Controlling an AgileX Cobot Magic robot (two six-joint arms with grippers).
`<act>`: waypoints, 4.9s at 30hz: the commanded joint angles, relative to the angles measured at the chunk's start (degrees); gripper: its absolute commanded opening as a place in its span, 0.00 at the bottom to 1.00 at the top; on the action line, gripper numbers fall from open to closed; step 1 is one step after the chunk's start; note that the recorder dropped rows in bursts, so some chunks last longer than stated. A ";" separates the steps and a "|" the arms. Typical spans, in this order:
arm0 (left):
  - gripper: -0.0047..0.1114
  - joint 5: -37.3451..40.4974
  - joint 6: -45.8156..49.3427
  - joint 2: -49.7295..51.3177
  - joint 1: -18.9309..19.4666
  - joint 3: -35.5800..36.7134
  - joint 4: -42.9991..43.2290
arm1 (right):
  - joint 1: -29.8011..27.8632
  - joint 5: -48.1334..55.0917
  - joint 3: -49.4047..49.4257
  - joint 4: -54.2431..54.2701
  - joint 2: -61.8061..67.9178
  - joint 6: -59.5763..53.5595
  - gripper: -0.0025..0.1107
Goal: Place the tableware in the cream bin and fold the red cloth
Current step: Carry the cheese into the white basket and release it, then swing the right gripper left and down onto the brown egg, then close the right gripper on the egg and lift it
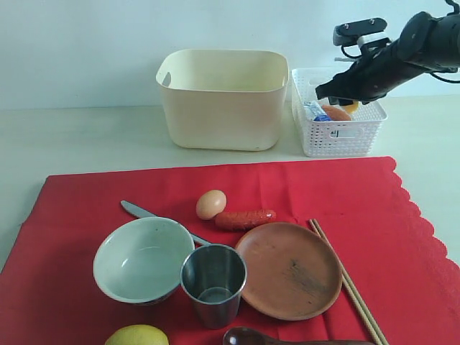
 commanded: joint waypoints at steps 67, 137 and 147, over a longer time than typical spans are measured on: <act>0.04 -0.55 -0.13 -0.34 -0.42 0.12 -0.23 | -1.56 11.61 24.07 0.33 -22.86 2.70 0.63; 0.04 -0.55 -0.13 -0.34 -0.42 0.12 -0.23 | 31.10 18.01 3.27 -3.14 2.13 21.14 0.62; 0.04 -0.55 -0.13 -0.34 -0.42 0.12 -0.23 | 31.10 17.29 2.66 -7.17 3.58 21.38 0.22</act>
